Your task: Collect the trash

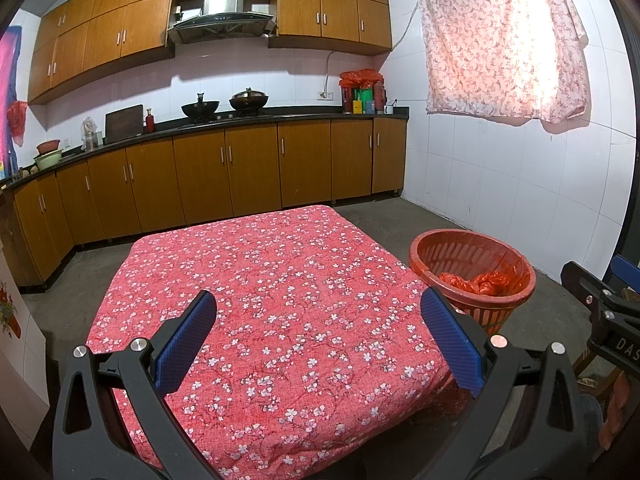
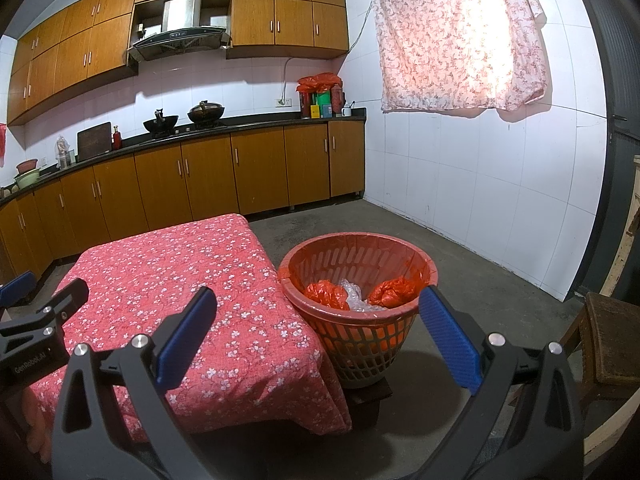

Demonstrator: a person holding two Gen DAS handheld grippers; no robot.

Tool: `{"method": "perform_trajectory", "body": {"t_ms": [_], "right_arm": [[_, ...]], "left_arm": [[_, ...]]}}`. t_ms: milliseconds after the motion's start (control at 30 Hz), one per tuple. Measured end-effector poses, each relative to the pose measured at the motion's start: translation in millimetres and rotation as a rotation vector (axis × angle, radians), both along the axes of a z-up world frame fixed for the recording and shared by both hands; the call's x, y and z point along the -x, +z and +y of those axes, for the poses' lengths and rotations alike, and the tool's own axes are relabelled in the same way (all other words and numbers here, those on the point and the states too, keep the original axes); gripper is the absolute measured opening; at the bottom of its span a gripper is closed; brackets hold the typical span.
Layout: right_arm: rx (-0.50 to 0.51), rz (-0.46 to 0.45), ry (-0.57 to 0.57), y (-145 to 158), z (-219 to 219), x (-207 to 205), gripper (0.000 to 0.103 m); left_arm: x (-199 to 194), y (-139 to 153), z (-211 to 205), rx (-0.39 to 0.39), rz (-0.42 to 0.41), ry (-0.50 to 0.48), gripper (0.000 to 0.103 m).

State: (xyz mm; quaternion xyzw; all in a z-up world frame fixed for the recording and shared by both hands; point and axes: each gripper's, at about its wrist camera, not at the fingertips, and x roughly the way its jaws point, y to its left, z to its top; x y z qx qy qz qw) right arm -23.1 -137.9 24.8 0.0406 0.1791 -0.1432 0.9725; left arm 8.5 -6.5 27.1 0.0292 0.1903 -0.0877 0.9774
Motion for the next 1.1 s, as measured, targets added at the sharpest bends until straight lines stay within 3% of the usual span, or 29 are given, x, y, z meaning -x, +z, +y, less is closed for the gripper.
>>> {"method": "perform_trajectory", "body": {"t_ms": [1100], "right_arm": [[-0.001,0.001,0.000,0.1,0.8,-0.5,0.099]], "left_arm": [[4.1,-3.6,-1.0,-0.002,0.011,0.008,0.101]]}}
